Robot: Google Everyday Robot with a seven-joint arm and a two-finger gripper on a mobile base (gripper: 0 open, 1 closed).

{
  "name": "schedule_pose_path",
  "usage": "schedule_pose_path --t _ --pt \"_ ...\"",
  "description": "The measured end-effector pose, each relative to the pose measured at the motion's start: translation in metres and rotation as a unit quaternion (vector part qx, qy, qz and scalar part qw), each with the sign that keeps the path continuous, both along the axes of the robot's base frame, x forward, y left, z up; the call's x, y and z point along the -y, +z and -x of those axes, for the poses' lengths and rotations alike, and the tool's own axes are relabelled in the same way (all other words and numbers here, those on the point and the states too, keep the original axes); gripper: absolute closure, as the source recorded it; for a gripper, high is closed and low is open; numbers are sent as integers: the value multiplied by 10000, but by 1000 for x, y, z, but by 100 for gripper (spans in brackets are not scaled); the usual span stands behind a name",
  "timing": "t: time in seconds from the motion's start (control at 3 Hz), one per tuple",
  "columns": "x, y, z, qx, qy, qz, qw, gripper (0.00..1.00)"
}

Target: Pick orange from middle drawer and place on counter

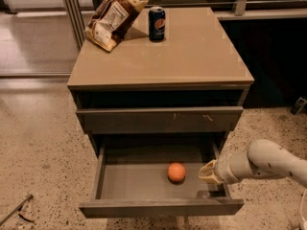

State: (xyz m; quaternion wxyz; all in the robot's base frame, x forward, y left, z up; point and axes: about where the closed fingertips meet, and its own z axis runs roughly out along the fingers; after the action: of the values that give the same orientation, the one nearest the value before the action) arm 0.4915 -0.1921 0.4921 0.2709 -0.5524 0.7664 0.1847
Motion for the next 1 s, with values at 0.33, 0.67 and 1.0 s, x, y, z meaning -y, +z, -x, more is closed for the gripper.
schedule_pose_path --t 0.33,0.67,1.0 --pt "-1 -22 -14 458 157 -279 9984 100" --pt "-4 -29 -12 482 249 -294 9981 100" --pt "-8 -30 -11 494 257 -379 9977 100"
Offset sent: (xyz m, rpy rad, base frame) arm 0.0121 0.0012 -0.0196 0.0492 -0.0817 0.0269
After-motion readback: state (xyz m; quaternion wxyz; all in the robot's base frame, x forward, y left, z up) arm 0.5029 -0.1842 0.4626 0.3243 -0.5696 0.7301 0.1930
